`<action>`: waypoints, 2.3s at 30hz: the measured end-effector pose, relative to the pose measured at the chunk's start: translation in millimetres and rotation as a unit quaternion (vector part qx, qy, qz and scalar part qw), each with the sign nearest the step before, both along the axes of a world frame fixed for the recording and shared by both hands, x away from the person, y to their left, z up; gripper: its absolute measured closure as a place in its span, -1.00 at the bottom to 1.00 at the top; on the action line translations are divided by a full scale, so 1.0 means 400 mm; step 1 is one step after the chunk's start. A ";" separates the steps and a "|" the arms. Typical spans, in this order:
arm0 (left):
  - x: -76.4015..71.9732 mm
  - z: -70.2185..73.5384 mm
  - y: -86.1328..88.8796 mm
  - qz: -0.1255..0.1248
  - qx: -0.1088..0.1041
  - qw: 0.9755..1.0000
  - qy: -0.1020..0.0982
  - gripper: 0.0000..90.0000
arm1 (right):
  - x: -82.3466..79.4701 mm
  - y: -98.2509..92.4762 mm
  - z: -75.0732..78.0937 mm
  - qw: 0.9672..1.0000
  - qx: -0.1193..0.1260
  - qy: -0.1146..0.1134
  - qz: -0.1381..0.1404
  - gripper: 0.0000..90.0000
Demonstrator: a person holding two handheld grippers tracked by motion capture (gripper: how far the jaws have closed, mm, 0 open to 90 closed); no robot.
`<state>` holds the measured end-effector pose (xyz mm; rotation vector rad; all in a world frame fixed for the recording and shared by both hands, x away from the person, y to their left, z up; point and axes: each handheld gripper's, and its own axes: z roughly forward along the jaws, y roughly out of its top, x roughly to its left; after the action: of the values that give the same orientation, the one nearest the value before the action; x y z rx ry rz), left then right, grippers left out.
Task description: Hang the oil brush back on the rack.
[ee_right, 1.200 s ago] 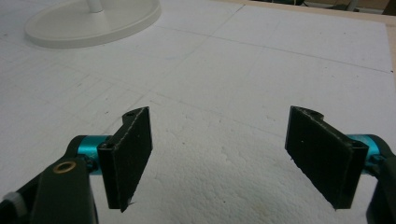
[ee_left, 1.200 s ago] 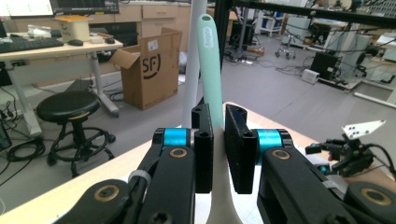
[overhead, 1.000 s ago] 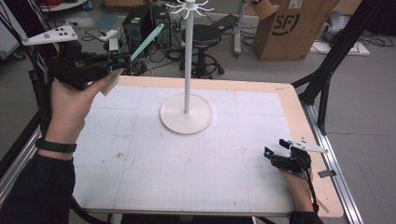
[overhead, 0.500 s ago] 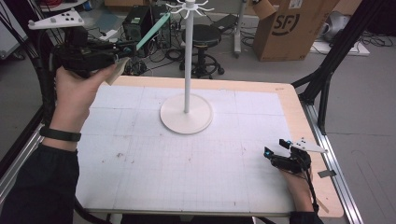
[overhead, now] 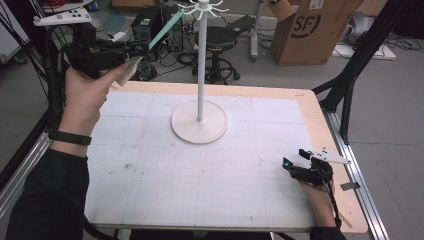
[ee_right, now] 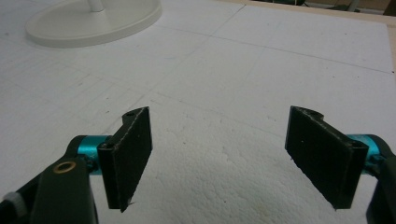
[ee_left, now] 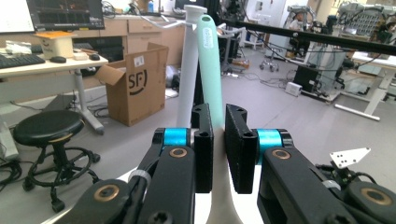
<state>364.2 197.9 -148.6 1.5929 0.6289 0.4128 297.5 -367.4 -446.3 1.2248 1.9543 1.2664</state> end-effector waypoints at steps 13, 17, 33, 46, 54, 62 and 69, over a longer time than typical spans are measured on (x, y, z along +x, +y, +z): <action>0.005 -0.008 -0.020 -0.002 0.013 1.000 0.001 0.82 | 0.000 0.000 0.000 1.000 0.000 0.000 0.000 -0.50; 0.005 -0.007 -0.012 0.002 0.011 1.000 -0.006 0.82 | 0.000 0.000 0.000 1.000 0.001 0.000 0.000 -0.50; 0.025 -0.011 0.006 0.004 -0.005 1.000 -0.005 0.82 | 0.000 0.000 0.000 1.000 -0.001 0.000 0.001 -0.50; 0.030 -0.024 -0.015 -0.003 0.008 1.000 -0.001 0.82 | 0.000 0.000 0.000 1.000 -0.001 0.000 0.001 -0.50; 0.035 -0.029 -0.034 -0.003 0.014 1.000 -0.002 0.82 | -0.001 0.001 0.000 1.000 0.000 0.001 0.001 -0.50; 0.042 -0.038 -0.057 0.000 0.031 1.000 0.003 0.82 | -0.001 0.001 0.000 1.000 0.000 0.001 0.001 -0.50; 0.054 -0.055 -0.082 0.004 0.047 0.999 0.008 0.82 | -0.002 0.002 0.000 1.000 0.000 0.003 0.000 -0.50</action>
<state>386.0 165.2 -170.4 1.6850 0.6377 0.4414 296.9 -366.7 -446.2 1.2292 1.9587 1.2652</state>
